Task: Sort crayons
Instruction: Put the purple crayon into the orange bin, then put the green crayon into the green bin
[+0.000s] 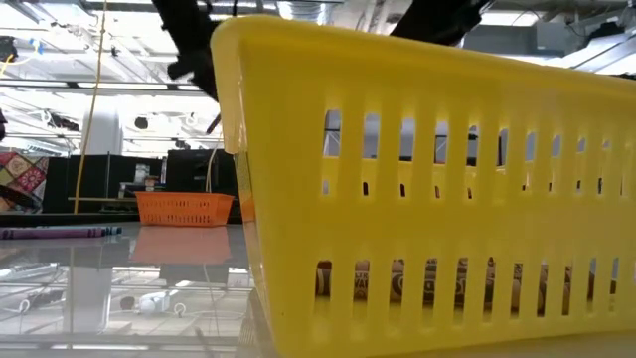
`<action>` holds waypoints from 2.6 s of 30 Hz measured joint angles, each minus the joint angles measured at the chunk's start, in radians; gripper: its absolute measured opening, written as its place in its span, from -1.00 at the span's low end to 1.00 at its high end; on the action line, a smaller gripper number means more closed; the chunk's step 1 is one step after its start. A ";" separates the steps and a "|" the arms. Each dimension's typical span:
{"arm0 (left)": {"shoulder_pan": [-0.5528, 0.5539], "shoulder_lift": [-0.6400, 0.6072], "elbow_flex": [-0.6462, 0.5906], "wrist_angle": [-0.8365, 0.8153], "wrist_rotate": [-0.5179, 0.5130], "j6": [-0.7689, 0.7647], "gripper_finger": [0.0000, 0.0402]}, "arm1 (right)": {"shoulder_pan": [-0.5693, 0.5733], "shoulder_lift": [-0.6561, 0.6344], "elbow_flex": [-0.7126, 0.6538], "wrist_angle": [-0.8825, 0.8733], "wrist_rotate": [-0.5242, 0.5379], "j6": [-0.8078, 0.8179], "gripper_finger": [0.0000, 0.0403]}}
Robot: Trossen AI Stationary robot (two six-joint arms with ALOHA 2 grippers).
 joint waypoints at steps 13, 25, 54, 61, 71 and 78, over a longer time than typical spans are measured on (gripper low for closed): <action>0.449 0.181 0.000 -0.068 0.319 0.167 -0.99 | 0.106 0.001 -0.001 -0.054 0.011 0.113 -0.05; 0.503 0.356 0.000 -0.076 0.297 0.212 -0.95 | 0.173 0.001 -0.001 -0.091 0.074 0.194 -0.05; 0.473 0.305 0.000 -0.080 0.316 0.160 -0.68 | 0.128 0.001 -0.001 -0.812 0.157 0.842 -0.05; 0.410 0.233 0.000 -0.078 0.357 0.113 -0.68 | 0.128 0.001 -0.001 -0.840 0.156 0.870 -0.05; 0.263 0.133 0.000 -0.077 0.365 0.035 -0.68 | 0.128 0.001 -0.001 -0.840 0.156 0.876 -0.05; 0.105 0.068 0.000 -0.106 0.372 -0.051 -0.68 | 0.128 0.001 -0.001 -0.840 0.154 0.877 -0.05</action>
